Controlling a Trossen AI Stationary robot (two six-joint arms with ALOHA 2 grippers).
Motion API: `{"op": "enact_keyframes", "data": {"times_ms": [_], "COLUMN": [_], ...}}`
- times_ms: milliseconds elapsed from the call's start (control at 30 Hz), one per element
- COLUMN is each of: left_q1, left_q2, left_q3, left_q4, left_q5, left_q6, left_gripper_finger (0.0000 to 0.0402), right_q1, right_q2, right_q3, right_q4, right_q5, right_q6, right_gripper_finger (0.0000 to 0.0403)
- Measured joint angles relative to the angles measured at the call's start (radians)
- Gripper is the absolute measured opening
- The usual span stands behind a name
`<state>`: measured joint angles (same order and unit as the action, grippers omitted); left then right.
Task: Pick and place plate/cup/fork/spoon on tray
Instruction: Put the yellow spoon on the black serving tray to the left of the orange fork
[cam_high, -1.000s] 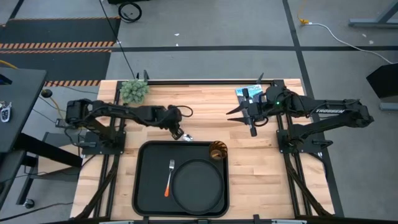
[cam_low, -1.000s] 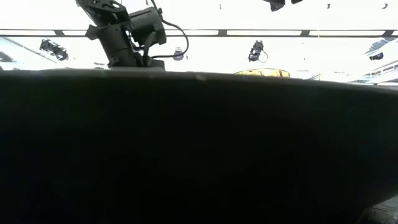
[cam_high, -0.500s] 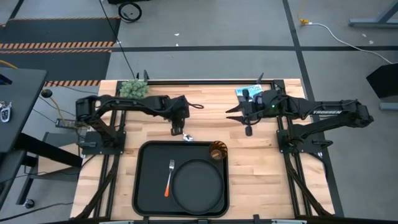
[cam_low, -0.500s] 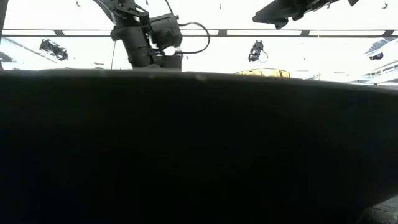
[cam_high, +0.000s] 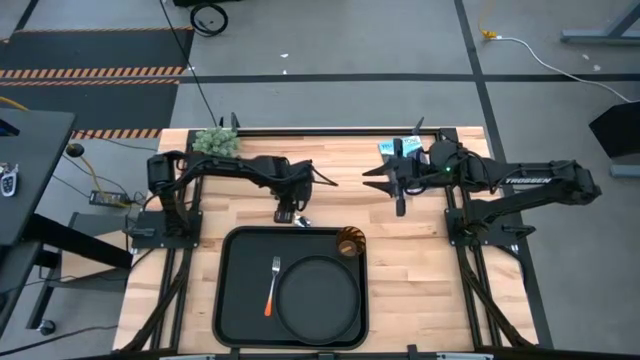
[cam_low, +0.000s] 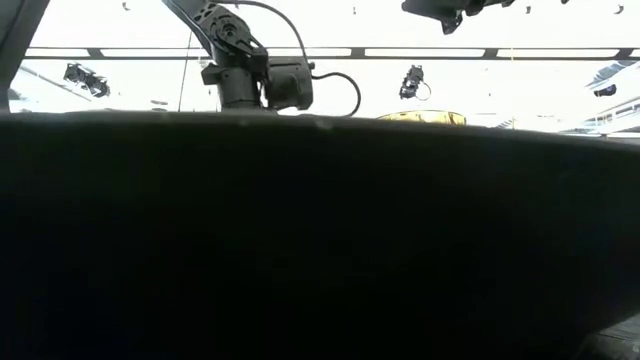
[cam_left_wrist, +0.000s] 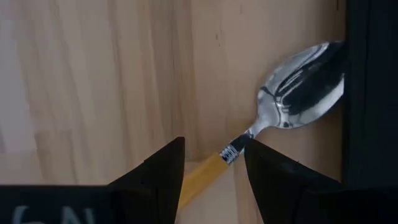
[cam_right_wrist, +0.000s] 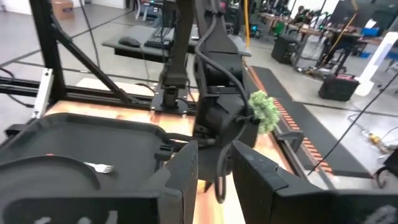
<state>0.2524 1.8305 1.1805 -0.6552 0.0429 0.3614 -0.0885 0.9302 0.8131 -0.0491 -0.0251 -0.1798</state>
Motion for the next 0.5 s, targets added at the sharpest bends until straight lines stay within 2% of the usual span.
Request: {"op": "enact_keyframes", "data": {"times_ms": [233,500], "left_q1": [-0.004,-0.002], "left_q2": [0.011,0.017], "left_q3": [-0.003,-0.01], "left_q4": [-0.031,-0.023], "left_q5": [0.001,-0.001], "left_q6": [0.092,0.213], "left_gripper_finger": [0.0176,0.0176], "right_q1": [0.068,0.148], "right_q2": [0.0,0.0], "right_q3": [0.0,0.0], "right_q4": [-0.004,0.012], "right_q5": [0.002,0.096], "right_q6": [0.029,0.032], "right_gripper_finger": [0.0103,0.0103]}}
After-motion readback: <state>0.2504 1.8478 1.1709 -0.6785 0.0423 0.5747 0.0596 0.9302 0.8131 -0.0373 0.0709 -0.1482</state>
